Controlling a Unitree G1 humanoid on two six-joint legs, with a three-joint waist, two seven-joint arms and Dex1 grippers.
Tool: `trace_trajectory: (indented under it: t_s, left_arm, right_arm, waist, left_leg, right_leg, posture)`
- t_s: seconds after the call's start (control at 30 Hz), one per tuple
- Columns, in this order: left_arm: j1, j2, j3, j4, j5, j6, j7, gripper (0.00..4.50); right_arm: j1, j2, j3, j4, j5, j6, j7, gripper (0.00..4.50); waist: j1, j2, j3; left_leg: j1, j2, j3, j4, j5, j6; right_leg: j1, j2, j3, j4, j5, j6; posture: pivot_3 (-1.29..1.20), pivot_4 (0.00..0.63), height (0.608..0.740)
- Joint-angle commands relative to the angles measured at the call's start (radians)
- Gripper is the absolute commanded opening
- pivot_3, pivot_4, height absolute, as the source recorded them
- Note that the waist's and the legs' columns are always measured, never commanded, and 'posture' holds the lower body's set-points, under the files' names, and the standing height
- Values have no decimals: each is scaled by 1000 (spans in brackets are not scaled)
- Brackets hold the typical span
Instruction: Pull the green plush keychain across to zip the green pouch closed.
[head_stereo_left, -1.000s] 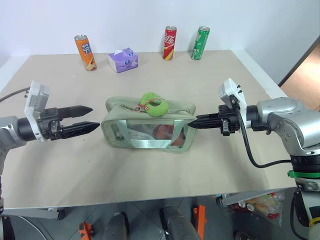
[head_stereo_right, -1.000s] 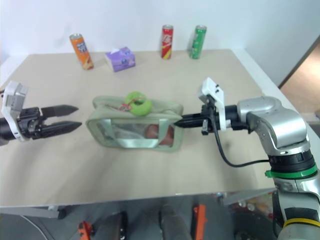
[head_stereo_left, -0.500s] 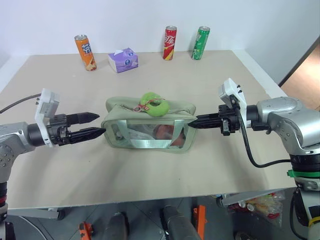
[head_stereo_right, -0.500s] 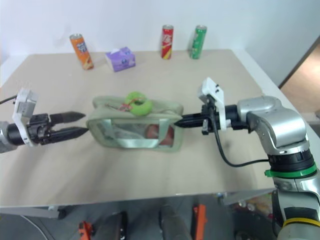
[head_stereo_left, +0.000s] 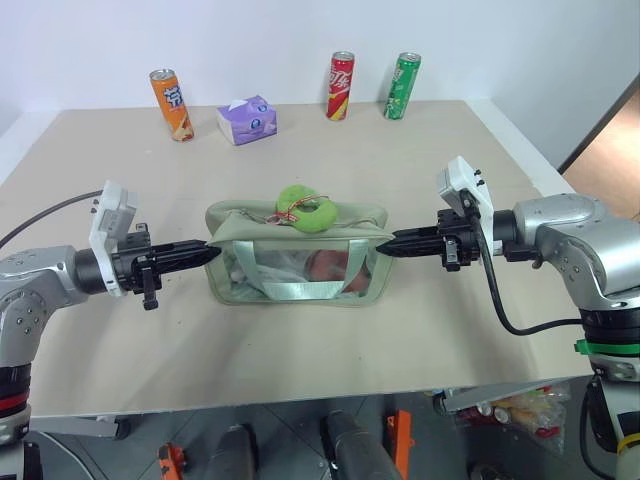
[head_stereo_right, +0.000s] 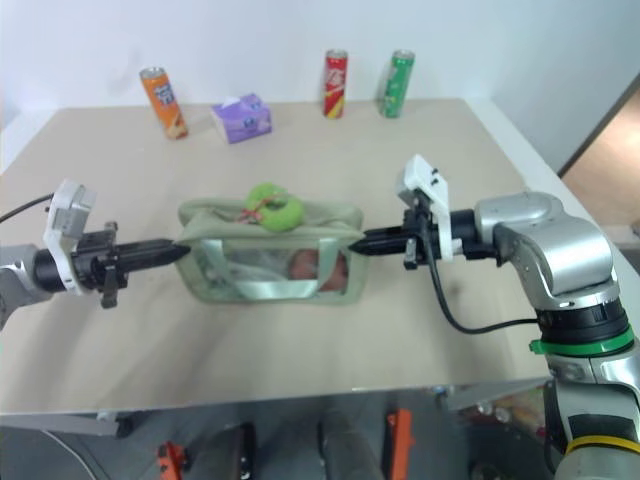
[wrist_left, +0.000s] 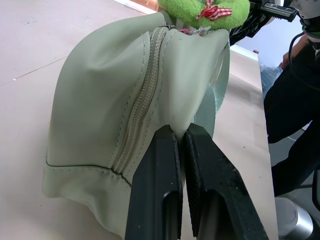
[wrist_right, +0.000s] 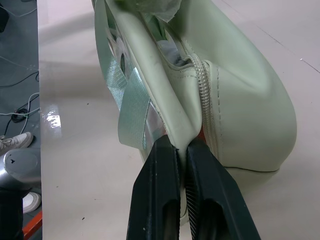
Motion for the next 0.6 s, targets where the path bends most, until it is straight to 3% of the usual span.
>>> trace_trajectory:
  t_s: [0.03,0.27,0.3,0.6]
  left_arm:
    - [-24,-10,-13,-13,4,-18,26,28]
    - [-11,-24,-47,-30,21,-42,43,28]
    - [-10,-26,-50,-31,21,-44,45,0]
    - [-13,-33,-64,-33,22,-60,50,0]
  right_arm:
    - [-11,-4,-9,-24,12,-2,2,0]
    - [-41,-21,-71,-11,62,-13,50,0]
    - [-47,-22,-76,-6,68,-7,51,564]
    - [-27,-82,-83,-36,90,-16,95,3437]
  waist:
    - [1,0,0]
    - [5,0,0]
    - [5,0,0]
    - [17,0,0]
  left_leg:
    - [0,0,0,0,0,0]
    - [0,-1,0,0,0,0]
    - [0,-1,0,0,0,0]
    - [-1,-1,0,1,0,0]
  right_leg:
    - [0,0,0,0,0,0]
    - [0,0,0,0,0,0]
    - [0,-1,0,0,0,0]
    - [1,-1,0,-1,0,1]
  posture:
    - [0,150,740]
    - [0,150,740]
    - [0,150,740]
    - [0,150,740]
